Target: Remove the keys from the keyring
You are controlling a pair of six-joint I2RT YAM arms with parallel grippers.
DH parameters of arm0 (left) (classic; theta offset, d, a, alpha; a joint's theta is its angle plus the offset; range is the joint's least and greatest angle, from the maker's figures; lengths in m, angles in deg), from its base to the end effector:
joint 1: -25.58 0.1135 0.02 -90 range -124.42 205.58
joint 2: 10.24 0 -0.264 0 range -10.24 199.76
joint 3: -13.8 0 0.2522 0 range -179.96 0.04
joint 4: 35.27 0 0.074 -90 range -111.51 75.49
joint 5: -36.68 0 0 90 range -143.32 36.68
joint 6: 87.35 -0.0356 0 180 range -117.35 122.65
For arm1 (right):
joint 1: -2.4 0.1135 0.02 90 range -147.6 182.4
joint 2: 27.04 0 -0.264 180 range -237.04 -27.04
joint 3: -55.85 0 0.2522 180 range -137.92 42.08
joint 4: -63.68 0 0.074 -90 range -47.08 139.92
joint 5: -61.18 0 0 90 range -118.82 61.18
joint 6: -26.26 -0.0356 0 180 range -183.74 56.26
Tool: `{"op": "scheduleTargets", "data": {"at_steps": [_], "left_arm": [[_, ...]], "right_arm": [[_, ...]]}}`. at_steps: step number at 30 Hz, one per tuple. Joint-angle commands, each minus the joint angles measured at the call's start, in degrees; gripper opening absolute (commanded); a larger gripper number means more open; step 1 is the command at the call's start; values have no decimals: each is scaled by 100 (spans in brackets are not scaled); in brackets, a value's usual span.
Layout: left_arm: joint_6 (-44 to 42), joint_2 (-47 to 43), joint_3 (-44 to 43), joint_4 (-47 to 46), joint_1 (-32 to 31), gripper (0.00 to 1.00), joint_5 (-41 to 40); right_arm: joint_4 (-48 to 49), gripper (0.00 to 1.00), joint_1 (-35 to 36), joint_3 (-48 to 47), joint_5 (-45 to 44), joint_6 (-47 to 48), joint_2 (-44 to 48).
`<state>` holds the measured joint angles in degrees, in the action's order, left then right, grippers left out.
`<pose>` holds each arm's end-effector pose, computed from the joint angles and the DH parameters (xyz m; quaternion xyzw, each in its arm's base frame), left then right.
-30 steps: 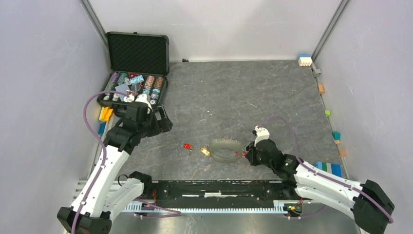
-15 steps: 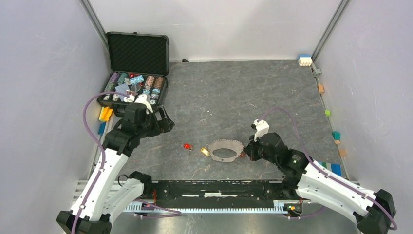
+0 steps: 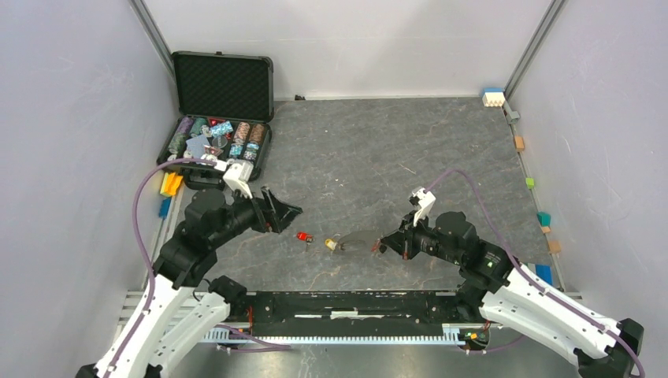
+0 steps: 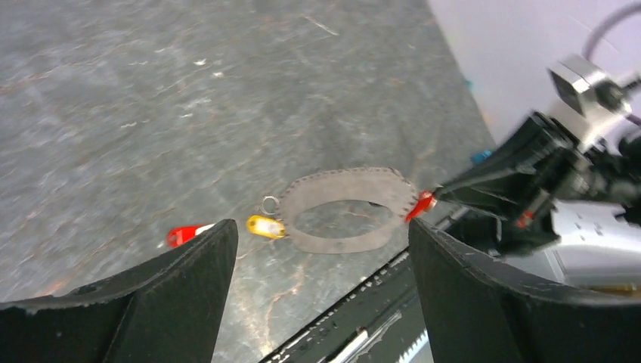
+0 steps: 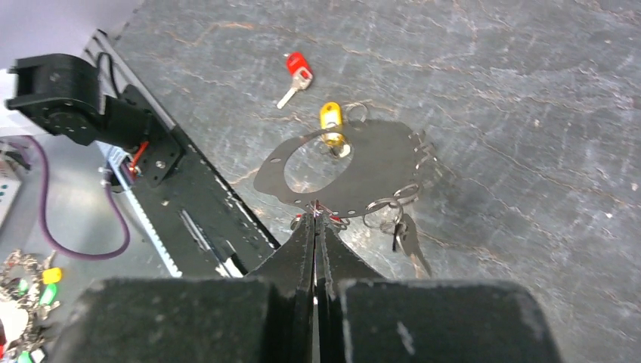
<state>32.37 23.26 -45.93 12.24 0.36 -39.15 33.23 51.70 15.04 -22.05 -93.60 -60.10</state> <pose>0.1114 -0.0621 0.3313 0.0374 0.8213 -0.3487 0.4500 0.0943 0.1161 0.2493 -0.1725 0.8135 0.3903 0.3950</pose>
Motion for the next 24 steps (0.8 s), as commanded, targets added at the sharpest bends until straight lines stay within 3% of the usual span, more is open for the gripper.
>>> {"op": "scheduleTargets", "data": {"at_steps": [1, 8, 11, 18, 24], "left_arm": [[149, -1, 124, -565, -1050, 87, -576], [37, 1298, -268, -836, -4290, 83, -3605], [-29, 1654, -267, -1398, -5399, 83, -4425], [-824, 2152, 480, -3889, -6782, 83, -5317], [-1711, 2659, 292, -4480, -7445, 83, -5933]], "right_arm": [[710, 0, 22, -82, 281, -387, 115], [662, 0, 22, -65, -210, -529, 201], [474, 0, 20, -96, -505, -503, 203], [251, 0, 24, -286, -607, -568, 320], [169, 0, 19, -551, -375, -808, 420]]}}
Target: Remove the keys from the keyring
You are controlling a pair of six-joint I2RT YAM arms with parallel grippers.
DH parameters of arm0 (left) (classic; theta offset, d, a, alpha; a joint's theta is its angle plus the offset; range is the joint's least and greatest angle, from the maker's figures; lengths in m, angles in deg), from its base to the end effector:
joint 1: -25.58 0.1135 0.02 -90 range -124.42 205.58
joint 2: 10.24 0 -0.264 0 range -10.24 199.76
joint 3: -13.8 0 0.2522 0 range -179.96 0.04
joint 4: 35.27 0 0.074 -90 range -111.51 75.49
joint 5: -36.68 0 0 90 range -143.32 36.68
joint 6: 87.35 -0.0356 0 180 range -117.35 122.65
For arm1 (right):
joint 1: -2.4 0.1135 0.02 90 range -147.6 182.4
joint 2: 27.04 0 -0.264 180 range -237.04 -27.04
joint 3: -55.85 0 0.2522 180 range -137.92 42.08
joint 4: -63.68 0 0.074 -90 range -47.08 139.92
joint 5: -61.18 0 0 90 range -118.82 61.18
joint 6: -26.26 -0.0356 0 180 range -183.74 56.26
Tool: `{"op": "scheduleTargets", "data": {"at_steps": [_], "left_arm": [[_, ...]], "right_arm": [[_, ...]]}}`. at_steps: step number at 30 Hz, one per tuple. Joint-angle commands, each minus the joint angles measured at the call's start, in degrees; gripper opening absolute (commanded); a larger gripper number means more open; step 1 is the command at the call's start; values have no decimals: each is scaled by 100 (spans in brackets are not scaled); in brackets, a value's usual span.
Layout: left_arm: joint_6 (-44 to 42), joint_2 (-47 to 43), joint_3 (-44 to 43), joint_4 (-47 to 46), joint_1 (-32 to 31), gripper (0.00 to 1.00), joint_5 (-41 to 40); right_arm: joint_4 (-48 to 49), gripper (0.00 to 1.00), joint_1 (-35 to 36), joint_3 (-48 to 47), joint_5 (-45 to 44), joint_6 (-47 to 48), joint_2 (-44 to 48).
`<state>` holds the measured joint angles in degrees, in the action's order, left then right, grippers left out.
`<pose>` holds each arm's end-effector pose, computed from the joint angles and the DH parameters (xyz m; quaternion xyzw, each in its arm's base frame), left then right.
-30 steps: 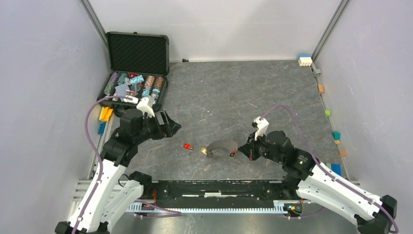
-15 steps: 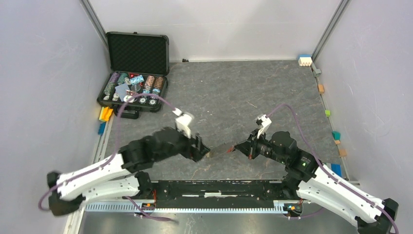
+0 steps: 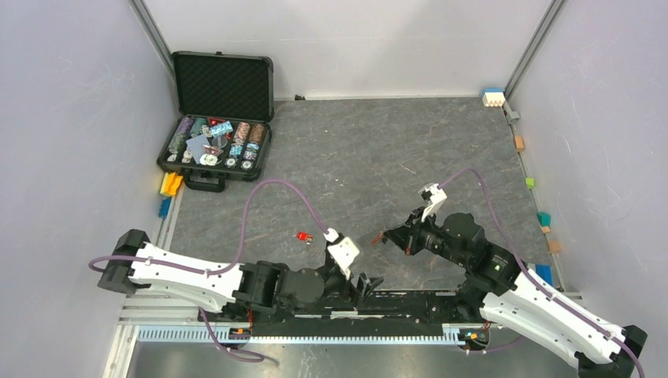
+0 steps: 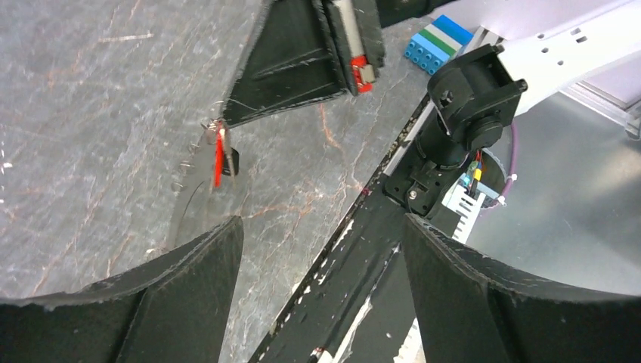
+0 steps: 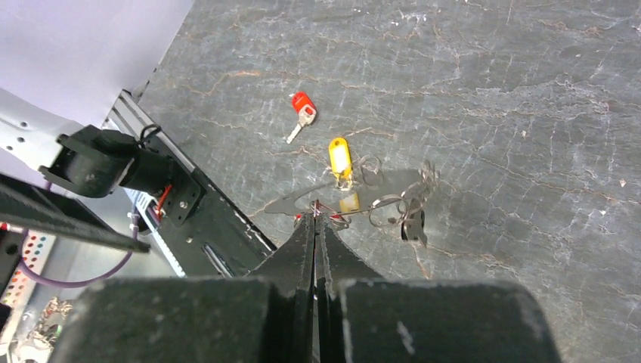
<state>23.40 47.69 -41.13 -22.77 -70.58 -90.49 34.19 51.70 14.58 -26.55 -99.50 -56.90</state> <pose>-0.0033 -0.2313 0.2967 0.3088 0.7149 -0.3562 0.5164 0.0918 0.1089 0.2608 -0.1070 0.8023 0.4087 0.4218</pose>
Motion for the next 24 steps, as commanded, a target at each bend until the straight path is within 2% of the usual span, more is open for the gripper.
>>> {"op": "scheduleTargets", "data": {"at_steps": [1, 7, 11, 14, 19, 22, 24], "left_arm": [[-820, 265, -252, -905, -405, 83, -845], [-226, 254, -495, -165, -459, 83, -1304], [-10, -55, -514, 401, -459, 82, -1597], [-17, -484, -227, 223, -457, 81, -1580], [292, -1606, 654, -522, -454, 59, -1922], [96, -2156, 996, -678, -455, 59, -1827], [-35, -2414, 1090, -659, -460, 64, -1711]], "right_arm": [[52, 0, 23, -571, 96, -226, 118], [164, 0, 18, -905, 198, 70, 327], [227, 0, 20, -897, 35, 295, 493], [67, 0, 20, -884, -191, 387, 507], [-26, 0, 19, -698, -876, 190, 633], [-158, 0, 18, -627, -1247, 77, 725], [-315, 0, 23, -637, -1498, 1, 741]]}}
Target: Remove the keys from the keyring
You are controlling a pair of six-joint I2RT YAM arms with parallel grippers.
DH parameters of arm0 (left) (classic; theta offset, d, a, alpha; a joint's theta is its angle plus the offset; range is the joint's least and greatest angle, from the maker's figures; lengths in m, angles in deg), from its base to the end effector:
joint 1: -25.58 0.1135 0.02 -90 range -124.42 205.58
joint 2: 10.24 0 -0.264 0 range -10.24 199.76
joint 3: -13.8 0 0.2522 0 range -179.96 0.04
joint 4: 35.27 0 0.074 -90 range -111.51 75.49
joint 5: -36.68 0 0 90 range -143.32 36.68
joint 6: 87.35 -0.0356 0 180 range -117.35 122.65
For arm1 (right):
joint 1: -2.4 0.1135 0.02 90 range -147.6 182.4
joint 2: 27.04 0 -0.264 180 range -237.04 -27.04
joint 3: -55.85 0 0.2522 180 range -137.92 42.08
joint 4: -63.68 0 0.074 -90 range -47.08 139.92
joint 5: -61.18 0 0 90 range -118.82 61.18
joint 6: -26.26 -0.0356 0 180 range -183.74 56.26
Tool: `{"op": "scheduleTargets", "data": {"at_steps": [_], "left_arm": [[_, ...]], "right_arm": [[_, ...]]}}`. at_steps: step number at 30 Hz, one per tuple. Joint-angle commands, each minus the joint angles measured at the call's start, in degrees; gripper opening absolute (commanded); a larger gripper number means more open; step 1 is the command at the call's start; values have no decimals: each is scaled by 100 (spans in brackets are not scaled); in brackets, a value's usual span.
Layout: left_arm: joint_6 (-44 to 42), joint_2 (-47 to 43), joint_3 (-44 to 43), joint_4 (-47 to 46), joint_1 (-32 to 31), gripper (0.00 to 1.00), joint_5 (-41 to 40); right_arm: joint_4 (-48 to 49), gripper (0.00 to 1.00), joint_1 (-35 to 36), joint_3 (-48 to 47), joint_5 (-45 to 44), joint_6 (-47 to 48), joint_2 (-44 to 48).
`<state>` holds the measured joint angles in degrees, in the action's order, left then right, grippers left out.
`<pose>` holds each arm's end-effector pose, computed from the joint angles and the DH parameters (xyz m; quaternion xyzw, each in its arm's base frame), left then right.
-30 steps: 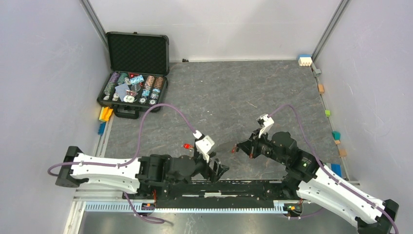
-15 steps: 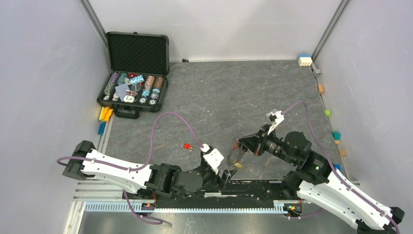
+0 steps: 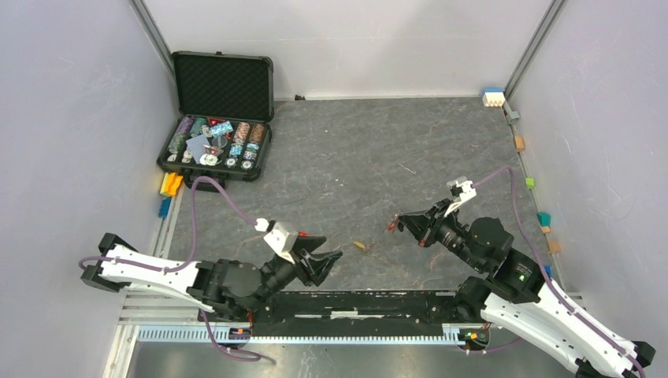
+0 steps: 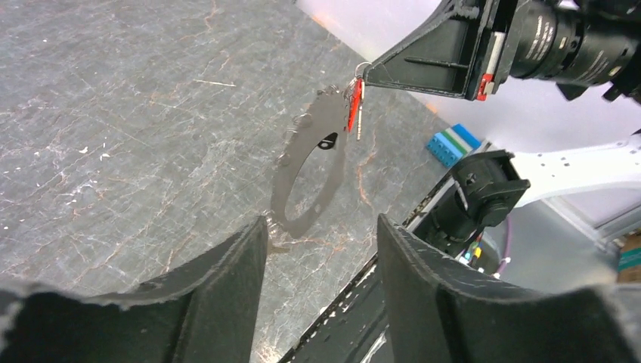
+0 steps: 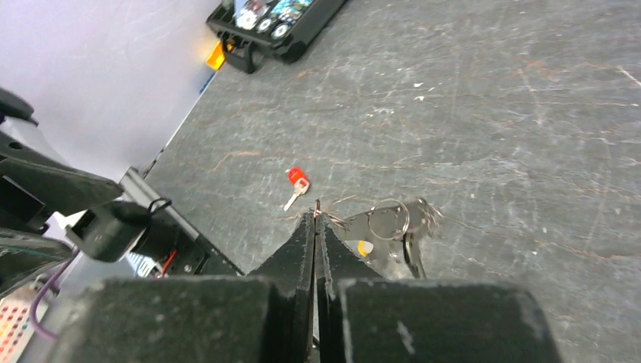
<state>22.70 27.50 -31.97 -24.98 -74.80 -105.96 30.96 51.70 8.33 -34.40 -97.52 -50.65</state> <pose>-0.0004 -0.1590 0.3065 0.1820 0.6920 -0.3803 0.5860 0.0788 0.0863 0.3047 -0.0710 0.7558 0.4033 0.5110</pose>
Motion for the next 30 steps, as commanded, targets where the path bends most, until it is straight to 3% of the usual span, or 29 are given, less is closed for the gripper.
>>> {"op": "scheduleTargets", "data": {"at_steps": [1, 7, 11, 16, 21, 30], "left_arm": [[-23, -458, 210, -442, -35, 67, -83], [-450, -115, 213, -616, -30, 73, -380], [-1007, 396, 226, -1244, -31, 77, -189], [-1438, 980, 196, -1962, -26, 76, 741], [-1296, 1526, 475, -2981, -28, 72, 2079], [-1163, 3514, -431, -3343, -35, 72, 2932]], "right_arm": [[-61, 0, 21, -18, -828, -242, 107], [-167, 0, 15, 141, -1151, -707, 86], [37, 0, 25, 316, -1016, -864, 57], [118, 0, 19, 347, -867, -952, 28], [152, 0, 23, 453, -864, -1042, 105], [149, 0, 21, 530, -806, -1120, 164]]}}
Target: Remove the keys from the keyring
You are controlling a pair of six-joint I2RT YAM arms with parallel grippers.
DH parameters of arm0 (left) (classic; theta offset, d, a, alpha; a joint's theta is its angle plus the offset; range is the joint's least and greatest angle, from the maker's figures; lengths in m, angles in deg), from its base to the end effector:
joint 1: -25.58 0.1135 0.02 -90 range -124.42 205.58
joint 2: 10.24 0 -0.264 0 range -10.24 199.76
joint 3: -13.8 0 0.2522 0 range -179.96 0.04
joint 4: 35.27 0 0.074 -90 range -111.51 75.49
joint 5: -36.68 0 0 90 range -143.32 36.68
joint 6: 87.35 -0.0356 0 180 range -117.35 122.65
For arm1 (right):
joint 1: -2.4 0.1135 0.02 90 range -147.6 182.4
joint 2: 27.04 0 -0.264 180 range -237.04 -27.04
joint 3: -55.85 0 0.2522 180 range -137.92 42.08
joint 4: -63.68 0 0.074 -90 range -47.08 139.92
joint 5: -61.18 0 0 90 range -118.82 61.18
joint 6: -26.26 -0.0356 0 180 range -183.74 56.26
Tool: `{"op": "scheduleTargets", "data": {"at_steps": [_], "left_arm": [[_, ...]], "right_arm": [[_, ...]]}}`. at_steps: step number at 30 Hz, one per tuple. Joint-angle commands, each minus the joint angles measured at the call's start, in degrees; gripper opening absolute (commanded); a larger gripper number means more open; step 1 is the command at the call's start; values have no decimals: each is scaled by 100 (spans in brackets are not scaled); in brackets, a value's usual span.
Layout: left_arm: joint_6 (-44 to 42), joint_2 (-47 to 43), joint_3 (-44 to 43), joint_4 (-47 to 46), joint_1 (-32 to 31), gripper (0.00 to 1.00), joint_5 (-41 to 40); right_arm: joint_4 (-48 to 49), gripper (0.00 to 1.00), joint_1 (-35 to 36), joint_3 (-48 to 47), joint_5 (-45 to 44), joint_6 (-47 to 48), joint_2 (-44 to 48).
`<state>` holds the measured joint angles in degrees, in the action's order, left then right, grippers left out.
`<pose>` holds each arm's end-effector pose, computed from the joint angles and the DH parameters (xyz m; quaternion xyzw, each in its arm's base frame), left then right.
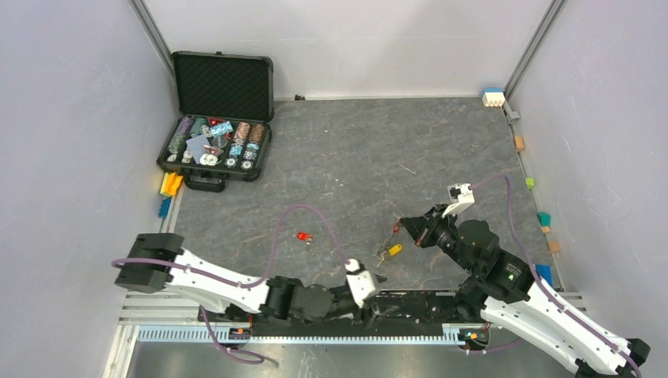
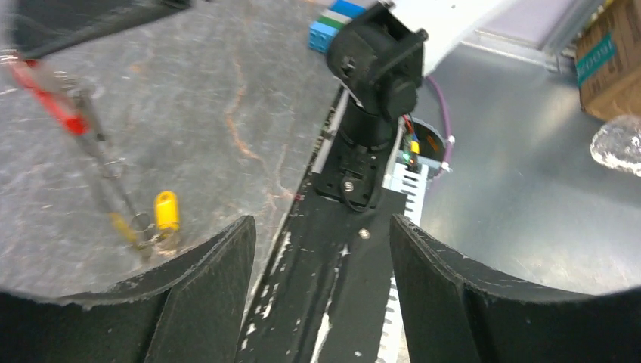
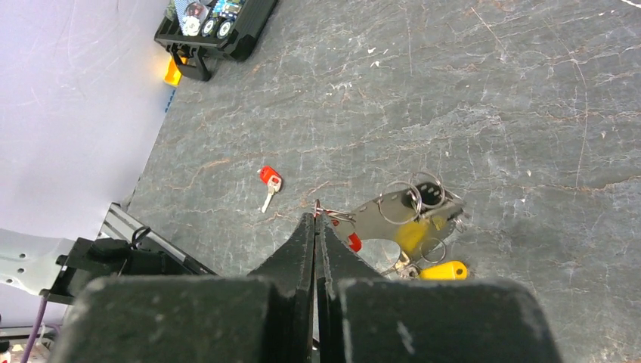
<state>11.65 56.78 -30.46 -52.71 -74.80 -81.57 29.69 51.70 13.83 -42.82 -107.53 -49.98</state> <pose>-0.0293 -0.2533 0.2492 0.3981 0.6183 -0.4287 0.5247 0.0849 0.0854 0.2709 0.0364 0.7896 0.3726 0.4861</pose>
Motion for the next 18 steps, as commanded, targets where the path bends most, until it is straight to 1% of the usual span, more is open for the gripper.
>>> {"op": "scheduleTargets", "data": {"at_steps": [1, 6, 8, 13, 18], "left_arm": [[-87, 768, -633, -677, -36, 72, 445], [-318, 1453, -564, -1572, -35, 76, -382], [-418, 1657, -569, -1808, 2, 76, -589], [-451, 1966, -464, -2298, 252, 77, -474], [-575, 1920, -342, -2359, 449, 77, -388]], "right_arm": [[262, 0, 26, -23, 44, -121, 117], [164, 0, 23, -16, 100, -147, 238], [136, 0, 18, -5, 135, -154, 280], [134, 0, 21, -23, 296, -148, 307], [90, 0, 19, -57, 539, -66, 307]]}}
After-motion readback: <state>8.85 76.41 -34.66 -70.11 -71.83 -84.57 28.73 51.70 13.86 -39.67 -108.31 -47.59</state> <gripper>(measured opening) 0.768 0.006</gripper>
